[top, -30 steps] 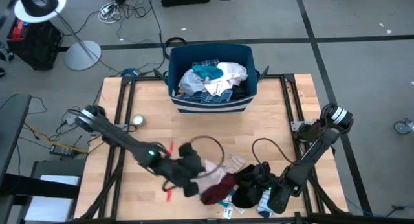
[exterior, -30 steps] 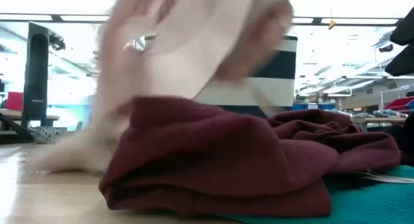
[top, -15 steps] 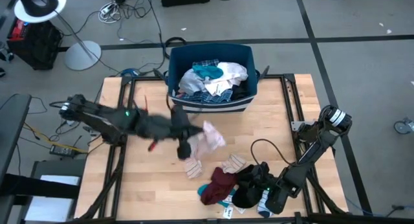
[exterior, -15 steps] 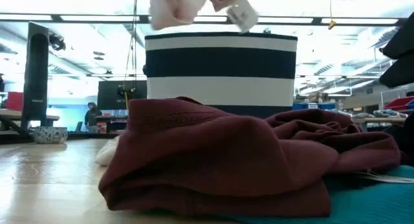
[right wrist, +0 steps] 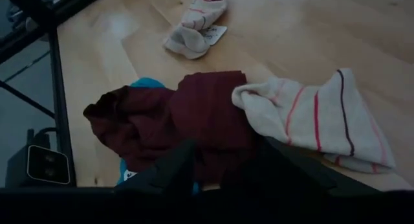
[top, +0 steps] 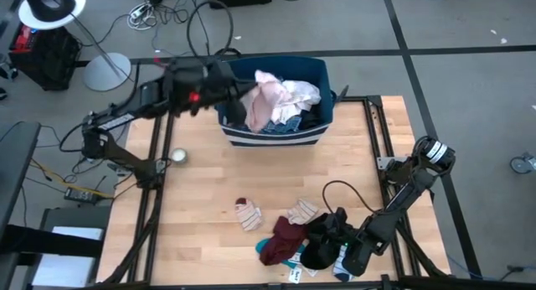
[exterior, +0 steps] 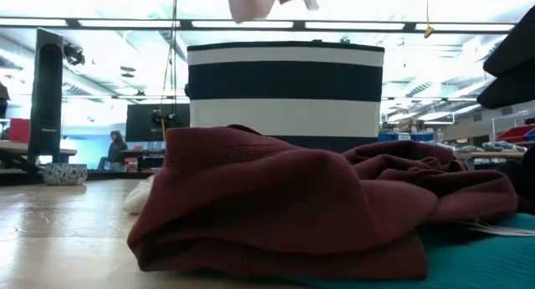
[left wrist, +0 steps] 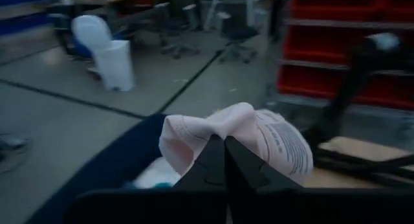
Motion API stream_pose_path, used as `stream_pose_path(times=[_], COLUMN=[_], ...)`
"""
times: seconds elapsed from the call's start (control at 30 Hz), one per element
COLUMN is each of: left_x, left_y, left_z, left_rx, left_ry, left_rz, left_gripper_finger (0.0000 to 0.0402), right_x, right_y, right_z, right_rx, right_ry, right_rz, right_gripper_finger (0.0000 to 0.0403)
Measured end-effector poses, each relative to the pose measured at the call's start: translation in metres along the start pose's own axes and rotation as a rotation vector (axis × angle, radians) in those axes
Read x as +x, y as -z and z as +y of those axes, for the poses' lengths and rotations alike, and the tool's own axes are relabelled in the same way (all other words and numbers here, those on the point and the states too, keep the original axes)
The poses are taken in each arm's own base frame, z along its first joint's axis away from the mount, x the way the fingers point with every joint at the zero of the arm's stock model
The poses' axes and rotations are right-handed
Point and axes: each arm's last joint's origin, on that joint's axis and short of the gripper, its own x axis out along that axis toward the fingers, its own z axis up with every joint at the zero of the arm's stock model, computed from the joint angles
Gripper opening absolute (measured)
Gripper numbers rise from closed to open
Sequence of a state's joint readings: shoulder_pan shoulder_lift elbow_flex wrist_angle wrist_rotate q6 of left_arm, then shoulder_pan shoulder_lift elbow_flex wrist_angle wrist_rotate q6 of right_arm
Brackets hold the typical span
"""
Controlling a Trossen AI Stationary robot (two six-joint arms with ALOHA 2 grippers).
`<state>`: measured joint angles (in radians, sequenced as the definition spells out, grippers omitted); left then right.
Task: Sort clothes
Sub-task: Put the pink boxer into the blue laundry organizer
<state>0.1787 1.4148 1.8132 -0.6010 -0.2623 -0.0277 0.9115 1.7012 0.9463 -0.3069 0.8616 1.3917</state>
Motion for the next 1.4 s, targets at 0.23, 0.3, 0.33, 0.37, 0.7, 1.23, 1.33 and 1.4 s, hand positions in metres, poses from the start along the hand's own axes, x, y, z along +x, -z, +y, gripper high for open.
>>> stream_pose_path(times=[0.23,0.3,0.33,0.37,0.7,1.23,1.33,1.4], left_x=[0.053,0.073,0.082,0.091,0.173,0.184,0.163,0.144], left_y=[0.044,0.065,0.075,0.085,0.17,0.175,0.141,0.122], left_z=[0.028,0.031,0.032,0.033,0.055,0.099,0.092,0.082], left_rx=[0.034,0.038,0.041,0.043,-0.088,-0.426,-0.356,-0.289], left_ry=[-0.071,-0.072,-0.079,-0.085,-0.11,0.125,0.09,0.048], left_rz=[0.207,0.288,0.321,0.351,0.579,0.617,0.535,0.503], left_gripper_finger=[0.0,0.0,0.0001,0.0002,0.0037,0.0121,0.0122,0.0122], right_x=[0.001,0.004,0.006,0.008,0.023,0.027,0.027,0.027], right_y=[-0.002,-0.004,-0.006,-0.007,-0.021,-0.025,-0.026,-0.025], right_z=[0.0,-0.001,-0.002,-0.002,-0.003,-0.002,-0.002,-0.002], right_rx=[-0.038,-0.043,-0.046,-0.039,0.004,-0.041,-0.036,-0.034], right_ry=[0.006,0.014,0.019,0.024,0.026,0.021,0.017,0.017], right_rz=[-0.004,-0.009,-0.011,-0.014,0.022,0.022,0.021,0.022], right_gripper_finger=[0.0181,0.0181,0.0181,0.0181,0.0181,0.0181,0.0181,0.0181])
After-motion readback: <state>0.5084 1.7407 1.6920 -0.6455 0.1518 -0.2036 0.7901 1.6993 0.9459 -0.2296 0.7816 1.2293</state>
